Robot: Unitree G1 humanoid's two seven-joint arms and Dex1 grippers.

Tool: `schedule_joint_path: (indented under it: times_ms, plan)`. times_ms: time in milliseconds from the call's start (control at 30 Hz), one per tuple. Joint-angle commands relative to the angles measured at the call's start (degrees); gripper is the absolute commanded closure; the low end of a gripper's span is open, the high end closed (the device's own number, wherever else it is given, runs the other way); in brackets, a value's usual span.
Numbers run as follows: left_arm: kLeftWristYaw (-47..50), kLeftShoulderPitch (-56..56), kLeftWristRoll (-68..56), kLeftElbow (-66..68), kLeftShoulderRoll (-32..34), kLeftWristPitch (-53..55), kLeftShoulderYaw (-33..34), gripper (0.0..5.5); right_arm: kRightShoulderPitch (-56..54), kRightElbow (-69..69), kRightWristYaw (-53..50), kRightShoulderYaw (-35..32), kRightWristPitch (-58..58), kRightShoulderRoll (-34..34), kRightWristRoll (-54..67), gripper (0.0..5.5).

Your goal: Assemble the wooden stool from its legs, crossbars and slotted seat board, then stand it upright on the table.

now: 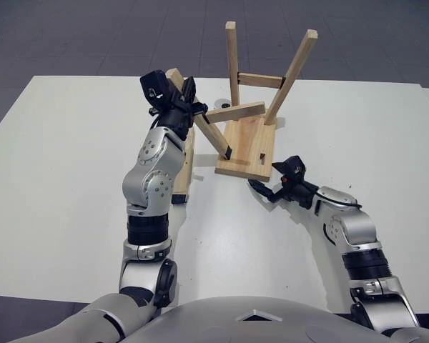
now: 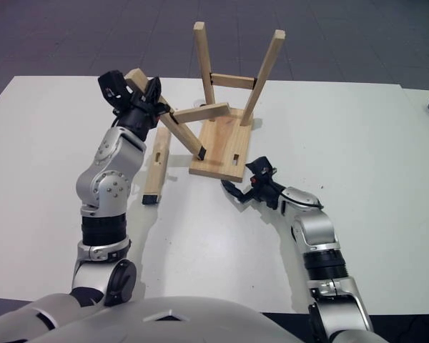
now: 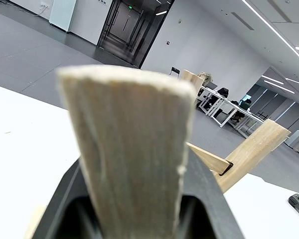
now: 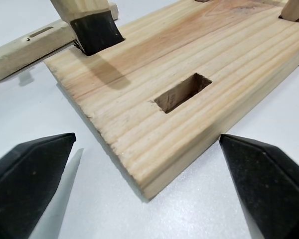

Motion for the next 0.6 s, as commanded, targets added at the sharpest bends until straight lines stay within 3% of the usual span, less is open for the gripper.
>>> schedule_joint_path:
  times_ms: [33, 367, 600]
  plan:
    - [-1.0, 2.6, 4.5, 0.4, 1.4, 0.5, -2.5, 4.46, 0.2, -0.4, -1.3, -0.9, 0.6, 0.3, -0.3, 0.10]
    - [-4.4, 8.1, 9.6, 1.0, 2.7, 4.9, -10.1, 4.46, 2.2, -14.7, -4.9, -6.7, 2.9, -2.2, 1.0, 0.10]
    - [-4.9, 9.3, 13.3, 4.2, 2.6, 6.5, -13.1, 4.46, -0.3, -19.5, -6.6, -4.6, 4.7, -2.7, -1.3, 0.10]
